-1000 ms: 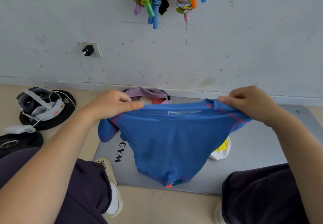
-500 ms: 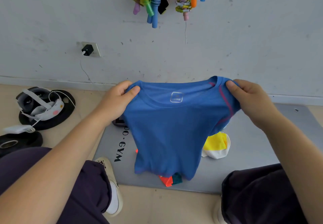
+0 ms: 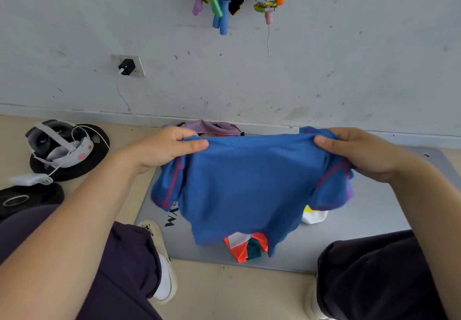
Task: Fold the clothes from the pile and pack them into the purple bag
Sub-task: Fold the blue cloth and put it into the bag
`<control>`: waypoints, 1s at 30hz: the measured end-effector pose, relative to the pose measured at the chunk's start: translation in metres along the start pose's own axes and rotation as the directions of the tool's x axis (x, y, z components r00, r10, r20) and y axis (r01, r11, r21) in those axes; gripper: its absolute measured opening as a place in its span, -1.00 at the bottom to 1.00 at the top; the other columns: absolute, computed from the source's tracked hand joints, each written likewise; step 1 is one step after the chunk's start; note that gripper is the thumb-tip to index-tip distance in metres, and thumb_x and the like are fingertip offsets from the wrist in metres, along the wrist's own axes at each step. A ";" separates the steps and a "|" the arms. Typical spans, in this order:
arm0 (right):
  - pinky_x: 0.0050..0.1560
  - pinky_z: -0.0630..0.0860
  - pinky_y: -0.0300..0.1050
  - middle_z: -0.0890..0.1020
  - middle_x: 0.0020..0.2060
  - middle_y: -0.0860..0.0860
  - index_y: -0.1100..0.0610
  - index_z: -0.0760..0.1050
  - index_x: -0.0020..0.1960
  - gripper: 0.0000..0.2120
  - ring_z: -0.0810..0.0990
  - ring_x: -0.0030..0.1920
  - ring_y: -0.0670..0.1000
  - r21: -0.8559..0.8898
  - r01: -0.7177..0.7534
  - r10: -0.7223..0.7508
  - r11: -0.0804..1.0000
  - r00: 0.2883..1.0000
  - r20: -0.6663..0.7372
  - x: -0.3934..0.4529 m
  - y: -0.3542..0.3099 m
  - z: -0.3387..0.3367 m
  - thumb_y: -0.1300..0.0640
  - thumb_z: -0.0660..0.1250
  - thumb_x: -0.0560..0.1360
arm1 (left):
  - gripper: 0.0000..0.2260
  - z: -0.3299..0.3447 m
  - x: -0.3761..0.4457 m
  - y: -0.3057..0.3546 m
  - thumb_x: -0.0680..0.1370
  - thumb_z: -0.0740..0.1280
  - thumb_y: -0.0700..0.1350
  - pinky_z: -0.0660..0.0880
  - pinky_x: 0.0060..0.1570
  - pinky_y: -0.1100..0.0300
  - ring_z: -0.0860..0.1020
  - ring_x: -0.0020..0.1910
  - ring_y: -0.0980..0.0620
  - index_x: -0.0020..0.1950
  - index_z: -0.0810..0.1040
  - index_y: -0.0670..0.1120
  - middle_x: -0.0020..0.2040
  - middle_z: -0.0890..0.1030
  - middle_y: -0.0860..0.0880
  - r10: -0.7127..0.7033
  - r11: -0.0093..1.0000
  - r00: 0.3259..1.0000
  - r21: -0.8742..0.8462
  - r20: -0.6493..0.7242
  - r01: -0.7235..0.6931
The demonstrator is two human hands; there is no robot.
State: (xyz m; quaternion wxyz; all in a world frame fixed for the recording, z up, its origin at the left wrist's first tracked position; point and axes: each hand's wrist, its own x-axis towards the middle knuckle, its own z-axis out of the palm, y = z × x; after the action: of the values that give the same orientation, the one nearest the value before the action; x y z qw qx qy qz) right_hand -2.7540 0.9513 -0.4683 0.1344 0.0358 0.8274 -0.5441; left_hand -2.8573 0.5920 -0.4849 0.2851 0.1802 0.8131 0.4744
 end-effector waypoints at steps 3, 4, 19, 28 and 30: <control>-0.19 0.53 -0.01 0.69 -0.09 0.17 0.10 0.63 0.05 -0.63 0.62 -0.19 0.11 0.017 -0.035 0.036 0.999 0.998 -0.056 0.004 0.003 0.009 -0.17 0.34 0.46 | -0.62 0.006 0.004 -0.003 0.45 0.41 0.19 0.41 -0.11 0.12 0.56 -0.18 0.06 -0.06 0.63 -0.14 -0.18 0.63 -0.04 0.007 0.994 0.994 0.105 -0.105 0.004; -0.07 0.57 0.02 0.71 -0.04 0.14 0.08 0.64 0.03 -0.68 0.66 -0.13 0.07 0.003 -0.041 0.041 0.999 0.997 -0.068 0.004 0.002 0.010 -0.15 0.35 0.48 | -0.62 0.007 0.006 -0.003 0.46 0.44 0.17 0.40 -0.11 0.10 0.55 -0.19 0.03 -0.03 0.63 -0.15 -0.17 0.64 -0.08 0.019 0.987 0.986 0.161 -0.164 0.007; -0.06 0.54 -0.04 0.71 -0.20 0.03 0.07 0.61 -0.07 -0.75 0.64 -0.17 0.01 -0.112 0.092 -0.131 0.990 0.895 -0.427 -0.022 -0.058 -0.020 -0.10 0.32 0.55 | -0.58 -0.020 -0.009 0.054 0.49 0.46 0.05 0.24 -0.39 0.28 0.32 -0.38 0.10 -0.20 0.39 -0.28 -0.34 0.35 -0.05 0.351 0.928 0.769 0.310 -0.535 -0.208; 0.18 0.55 0.03 0.71 0.02 0.00 0.05 0.64 0.11 -0.75 0.69 0.05 0.03 -0.033 0.101 -0.105 0.994 0.967 -0.234 -0.088 -0.094 -0.017 -0.06 0.33 0.55 | -0.63 -0.024 -0.087 0.086 0.46 0.48 0.09 0.27 -0.42 0.34 0.37 -0.41 0.16 -0.27 0.44 -0.14 -0.41 0.39 0.10 0.379 0.918 0.773 0.313 -0.509 -0.244; 0.21 0.54 0.06 0.71 0.03 0.01 0.06 0.64 0.12 -0.74 0.68 0.07 0.04 -0.037 0.159 -0.163 0.987 0.952 -0.259 -0.095 -0.113 -0.023 -0.07 0.33 0.55 | -0.64 -0.034 -0.097 0.109 0.46 0.48 0.09 0.31 -0.37 0.32 0.40 -0.39 0.15 -0.25 0.46 -0.16 -0.39 0.43 0.08 0.419 0.904 0.736 0.323 -0.532 -0.281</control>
State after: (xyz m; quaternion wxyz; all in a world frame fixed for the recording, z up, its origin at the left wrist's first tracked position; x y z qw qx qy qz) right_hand -2.6899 0.9342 -0.3341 -0.0200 0.0386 0.8424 -0.5371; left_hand -2.8013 0.5674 -0.3477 -0.0985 0.2049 0.8592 0.4583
